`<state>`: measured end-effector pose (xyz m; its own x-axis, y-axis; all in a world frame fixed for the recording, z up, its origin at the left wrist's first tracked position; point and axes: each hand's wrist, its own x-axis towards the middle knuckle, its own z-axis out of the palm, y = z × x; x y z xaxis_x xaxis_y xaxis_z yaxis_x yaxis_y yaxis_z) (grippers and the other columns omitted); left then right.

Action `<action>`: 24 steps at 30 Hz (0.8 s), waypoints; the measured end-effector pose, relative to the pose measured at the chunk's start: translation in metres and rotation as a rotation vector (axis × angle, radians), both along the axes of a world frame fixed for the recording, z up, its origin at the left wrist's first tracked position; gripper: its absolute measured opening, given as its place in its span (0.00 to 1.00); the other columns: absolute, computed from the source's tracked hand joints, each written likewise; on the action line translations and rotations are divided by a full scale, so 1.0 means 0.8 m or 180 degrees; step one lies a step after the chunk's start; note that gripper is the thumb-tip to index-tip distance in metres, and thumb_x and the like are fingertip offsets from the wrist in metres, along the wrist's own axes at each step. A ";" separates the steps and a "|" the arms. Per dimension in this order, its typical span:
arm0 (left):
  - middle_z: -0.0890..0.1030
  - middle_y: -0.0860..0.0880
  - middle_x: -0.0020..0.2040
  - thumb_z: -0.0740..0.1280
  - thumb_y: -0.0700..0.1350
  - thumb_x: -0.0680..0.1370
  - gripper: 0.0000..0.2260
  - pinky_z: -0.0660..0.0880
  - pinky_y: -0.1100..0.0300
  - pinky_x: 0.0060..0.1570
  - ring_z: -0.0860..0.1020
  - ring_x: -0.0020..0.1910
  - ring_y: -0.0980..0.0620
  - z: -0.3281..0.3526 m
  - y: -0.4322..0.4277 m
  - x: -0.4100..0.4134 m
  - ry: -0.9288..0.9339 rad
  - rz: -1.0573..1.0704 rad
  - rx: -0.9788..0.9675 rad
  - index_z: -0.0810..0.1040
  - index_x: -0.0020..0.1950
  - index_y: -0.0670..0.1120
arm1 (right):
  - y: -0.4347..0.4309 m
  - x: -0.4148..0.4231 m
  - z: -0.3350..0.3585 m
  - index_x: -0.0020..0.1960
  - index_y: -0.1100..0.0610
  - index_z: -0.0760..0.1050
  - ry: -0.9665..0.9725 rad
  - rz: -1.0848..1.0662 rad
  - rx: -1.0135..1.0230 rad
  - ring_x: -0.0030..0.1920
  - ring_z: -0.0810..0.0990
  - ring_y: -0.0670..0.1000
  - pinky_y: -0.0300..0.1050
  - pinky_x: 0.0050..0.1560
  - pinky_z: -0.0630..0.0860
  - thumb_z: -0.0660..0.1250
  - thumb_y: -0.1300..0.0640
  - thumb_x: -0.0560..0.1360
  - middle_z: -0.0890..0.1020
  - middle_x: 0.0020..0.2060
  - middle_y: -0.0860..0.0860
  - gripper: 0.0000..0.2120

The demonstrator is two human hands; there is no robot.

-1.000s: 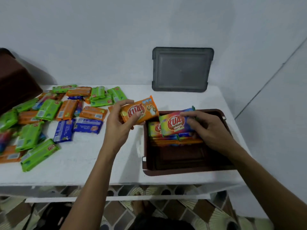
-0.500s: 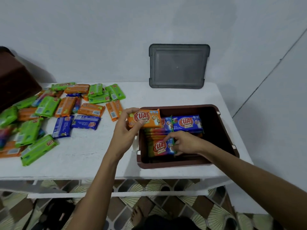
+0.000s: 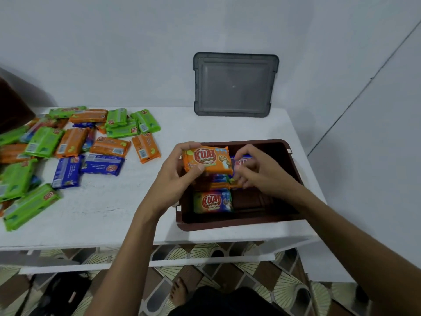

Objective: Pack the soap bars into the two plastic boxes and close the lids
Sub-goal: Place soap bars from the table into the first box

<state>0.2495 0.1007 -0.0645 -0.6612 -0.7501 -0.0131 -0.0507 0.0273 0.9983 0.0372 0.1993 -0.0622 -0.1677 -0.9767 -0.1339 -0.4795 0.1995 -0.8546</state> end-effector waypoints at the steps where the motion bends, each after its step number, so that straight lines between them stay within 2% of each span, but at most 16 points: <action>1: 0.78 0.51 0.60 0.66 0.45 0.78 0.19 0.78 0.65 0.43 0.80 0.55 0.57 0.001 0.004 -0.005 -0.0004 -0.0074 -0.0007 0.68 0.67 0.54 | 0.006 0.002 0.008 0.61 0.54 0.68 -0.0711 -0.0228 -0.0079 0.46 0.85 0.55 0.51 0.47 0.83 0.64 0.58 0.80 0.82 0.47 0.54 0.11; 2: 0.78 0.50 0.60 0.67 0.45 0.78 0.20 0.78 0.63 0.44 0.80 0.55 0.55 0.002 0.009 -0.009 0.0008 -0.0142 0.0004 0.68 0.68 0.54 | 0.012 0.005 0.012 0.63 0.54 0.68 -0.1330 -0.0315 -0.0081 0.47 0.85 0.58 0.52 0.49 0.83 0.64 0.59 0.79 0.82 0.51 0.57 0.13; 4: 0.78 0.49 0.61 0.67 0.45 0.77 0.21 0.78 0.61 0.47 0.80 0.56 0.51 0.001 0.014 -0.017 0.0067 -0.0316 0.0113 0.67 0.69 0.55 | 0.025 0.008 0.010 0.64 0.55 0.69 -0.2100 -0.0372 -0.0080 0.49 0.83 0.61 0.51 0.52 0.82 0.64 0.61 0.79 0.79 0.56 0.58 0.15; 6: 0.77 0.49 0.63 0.68 0.47 0.77 0.24 0.79 0.57 0.51 0.79 0.59 0.51 -0.003 0.016 -0.021 -0.0064 -0.0581 0.0078 0.65 0.71 0.58 | 0.036 0.003 0.007 0.61 0.58 0.72 -0.2377 -0.0490 -0.0157 0.49 0.82 0.59 0.49 0.53 0.81 0.64 0.63 0.78 0.78 0.57 0.60 0.12; 7: 0.76 0.51 0.64 0.68 0.50 0.76 0.26 0.79 0.57 0.54 0.78 0.60 0.53 -0.005 0.016 -0.022 -0.0282 -0.0682 -0.0163 0.64 0.72 0.61 | 0.041 -0.001 0.008 0.59 0.59 0.73 -0.2365 -0.0556 -0.0180 0.49 0.83 0.59 0.48 0.52 0.81 0.64 0.64 0.78 0.78 0.57 0.60 0.11; 10: 0.76 0.57 0.64 0.68 0.55 0.76 0.26 0.74 0.68 0.54 0.76 0.58 0.64 -0.012 0.012 -0.019 -0.1059 -0.0328 -0.1338 0.63 0.72 0.61 | 0.060 -0.021 0.012 0.57 0.61 0.76 -0.1881 -0.0667 0.0003 0.50 0.85 0.56 0.46 0.48 0.83 0.66 0.66 0.77 0.81 0.55 0.59 0.09; 11: 0.76 0.57 0.63 0.67 0.55 0.77 0.24 0.73 0.68 0.54 0.76 0.58 0.64 -0.016 0.008 -0.016 -0.1207 -0.0081 -0.1699 0.65 0.72 0.59 | 0.065 -0.029 0.014 0.57 0.60 0.77 -0.1635 -0.0658 0.0151 0.50 0.85 0.55 0.46 0.47 0.83 0.67 0.65 0.77 0.81 0.54 0.58 0.10; 14: 0.76 0.48 0.64 0.67 0.50 0.78 0.19 0.70 0.55 0.60 0.74 0.62 0.49 -0.035 -0.010 -0.001 -0.1619 0.0423 -0.2462 0.72 0.69 0.51 | 0.074 -0.044 0.006 0.56 0.58 0.79 -0.1166 -0.0560 0.0691 0.51 0.85 0.53 0.47 0.46 0.84 0.69 0.66 0.75 0.81 0.54 0.55 0.10; 16: 0.76 0.44 0.64 0.67 0.45 0.78 0.16 0.68 0.52 0.62 0.72 0.64 0.44 -0.046 -0.020 0.008 -0.1784 0.0640 -0.2627 0.75 0.66 0.47 | 0.072 -0.043 -0.008 0.55 0.59 0.79 -0.1065 -0.0538 0.0980 0.53 0.83 0.52 0.45 0.44 0.83 0.69 0.67 0.75 0.79 0.56 0.52 0.10; 18: 0.75 0.44 0.64 0.66 0.44 0.78 0.15 0.70 0.50 0.62 0.72 0.64 0.44 -0.053 -0.022 0.012 -0.1849 0.0764 -0.2553 0.76 0.64 0.45 | 0.065 -0.040 -0.024 0.55 0.60 0.79 -0.0953 -0.0522 0.1102 0.56 0.81 0.52 0.44 0.44 0.83 0.68 0.68 0.75 0.76 0.59 0.52 0.10; 21: 0.74 0.46 0.65 0.66 0.43 0.79 0.13 0.71 0.55 0.58 0.73 0.63 0.47 -0.061 -0.019 0.015 -0.1794 0.0819 -0.2481 0.78 0.63 0.45 | 0.047 -0.044 -0.045 0.52 0.58 0.77 -0.0659 -0.0438 0.1182 0.61 0.77 0.55 0.47 0.47 0.83 0.68 0.69 0.74 0.73 0.62 0.52 0.10; 24: 0.74 0.47 0.66 0.65 0.43 0.79 0.12 0.70 0.58 0.57 0.73 0.62 0.50 -0.064 -0.017 0.015 -0.1767 0.0862 -0.2500 0.78 0.62 0.45 | 0.034 -0.050 -0.058 0.52 0.53 0.73 0.0616 0.0067 0.1456 0.65 0.72 0.55 0.46 0.55 0.79 0.69 0.67 0.74 0.69 0.65 0.51 0.12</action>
